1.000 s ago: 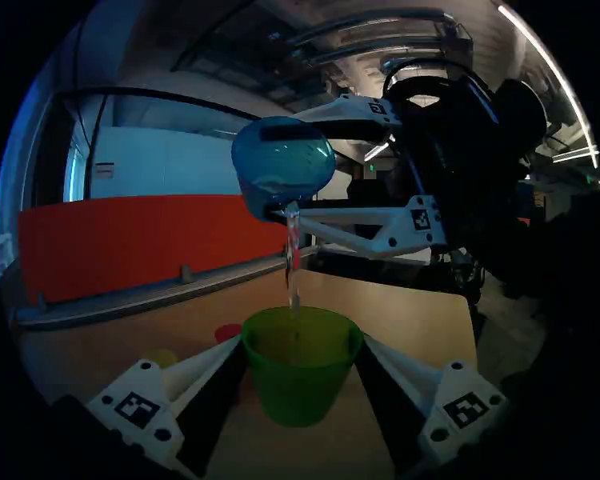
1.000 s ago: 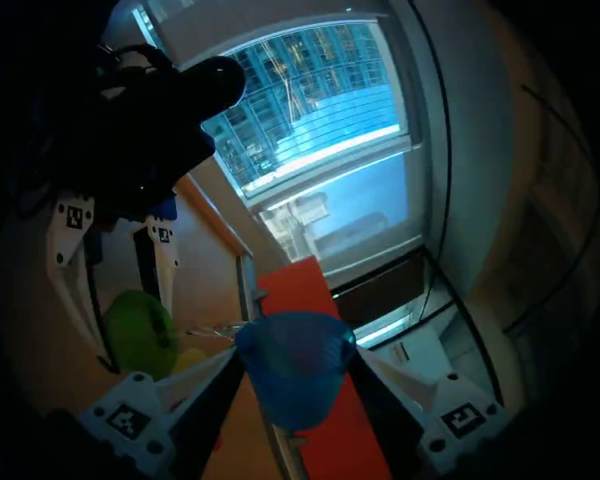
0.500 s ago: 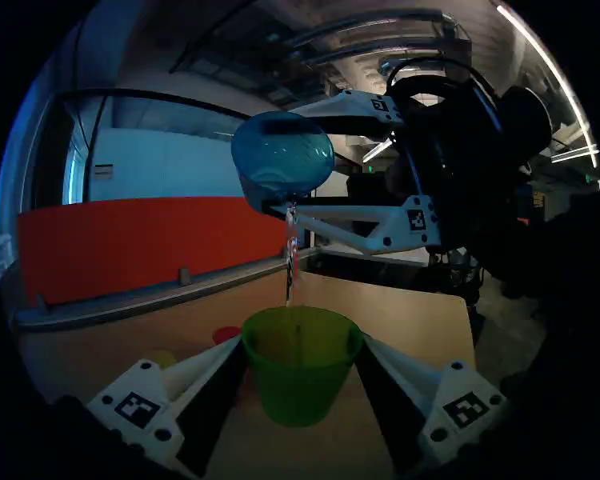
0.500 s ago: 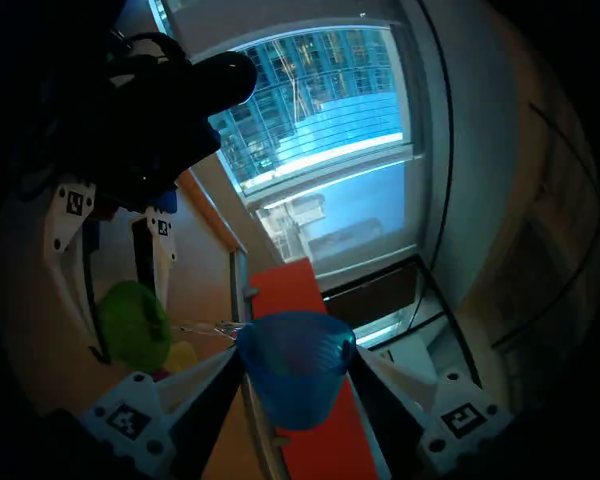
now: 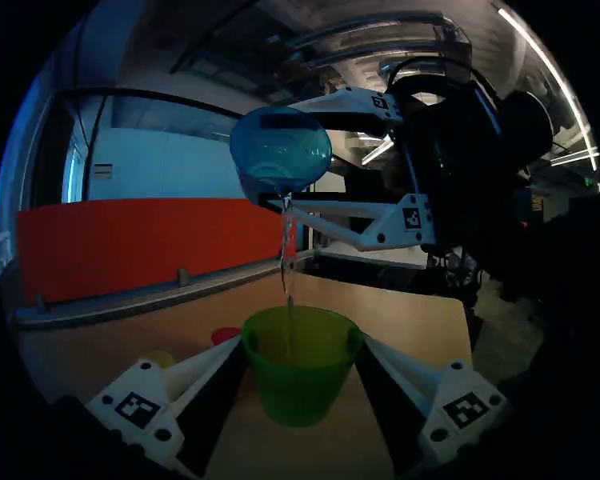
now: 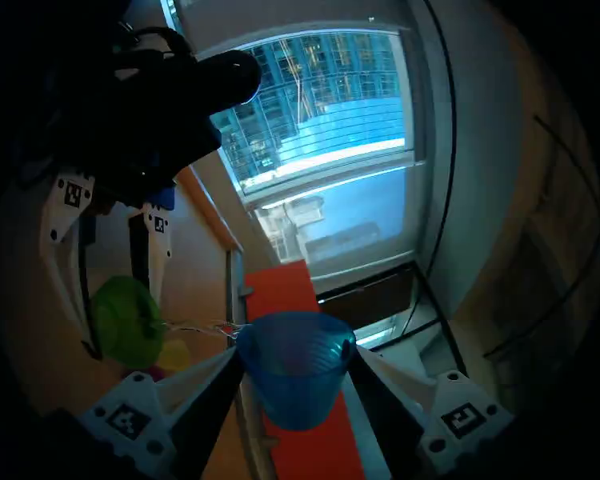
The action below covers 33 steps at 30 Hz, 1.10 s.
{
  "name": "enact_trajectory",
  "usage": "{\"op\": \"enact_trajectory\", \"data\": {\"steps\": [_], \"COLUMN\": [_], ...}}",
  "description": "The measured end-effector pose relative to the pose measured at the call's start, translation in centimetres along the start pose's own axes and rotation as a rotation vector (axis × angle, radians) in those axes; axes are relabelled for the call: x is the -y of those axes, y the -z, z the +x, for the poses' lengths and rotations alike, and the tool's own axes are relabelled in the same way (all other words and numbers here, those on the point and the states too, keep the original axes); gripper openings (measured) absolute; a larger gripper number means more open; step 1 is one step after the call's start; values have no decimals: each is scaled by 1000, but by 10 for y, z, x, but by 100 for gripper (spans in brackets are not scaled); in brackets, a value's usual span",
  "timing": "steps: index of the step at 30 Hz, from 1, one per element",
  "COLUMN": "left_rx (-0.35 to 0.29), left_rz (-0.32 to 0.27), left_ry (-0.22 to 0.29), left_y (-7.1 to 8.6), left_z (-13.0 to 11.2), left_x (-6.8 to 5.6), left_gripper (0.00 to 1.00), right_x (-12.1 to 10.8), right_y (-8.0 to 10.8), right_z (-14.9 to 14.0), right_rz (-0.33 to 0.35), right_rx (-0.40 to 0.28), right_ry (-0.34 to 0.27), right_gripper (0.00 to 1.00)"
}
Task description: Pour water
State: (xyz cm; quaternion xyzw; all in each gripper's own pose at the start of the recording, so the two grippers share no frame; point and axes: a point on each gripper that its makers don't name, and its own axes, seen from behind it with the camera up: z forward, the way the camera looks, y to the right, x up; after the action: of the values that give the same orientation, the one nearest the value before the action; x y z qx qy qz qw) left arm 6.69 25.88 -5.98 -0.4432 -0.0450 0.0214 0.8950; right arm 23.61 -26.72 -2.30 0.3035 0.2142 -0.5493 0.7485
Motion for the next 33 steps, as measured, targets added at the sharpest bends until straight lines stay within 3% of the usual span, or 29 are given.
{"op": "enact_trajectory", "data": {"steps": [33], "left_rx": [-17], "left_rz": [5], "left_ry": [14], "left_y": [1], "left_z": [2], "left_x": [3], "left_gripper": [87], "right_x": [-14], "right_y": [-3], "right_z": [5], "right_rz": [-23], "right_rx": [6], "right_ry": [124], "right_gripper": [90]}}
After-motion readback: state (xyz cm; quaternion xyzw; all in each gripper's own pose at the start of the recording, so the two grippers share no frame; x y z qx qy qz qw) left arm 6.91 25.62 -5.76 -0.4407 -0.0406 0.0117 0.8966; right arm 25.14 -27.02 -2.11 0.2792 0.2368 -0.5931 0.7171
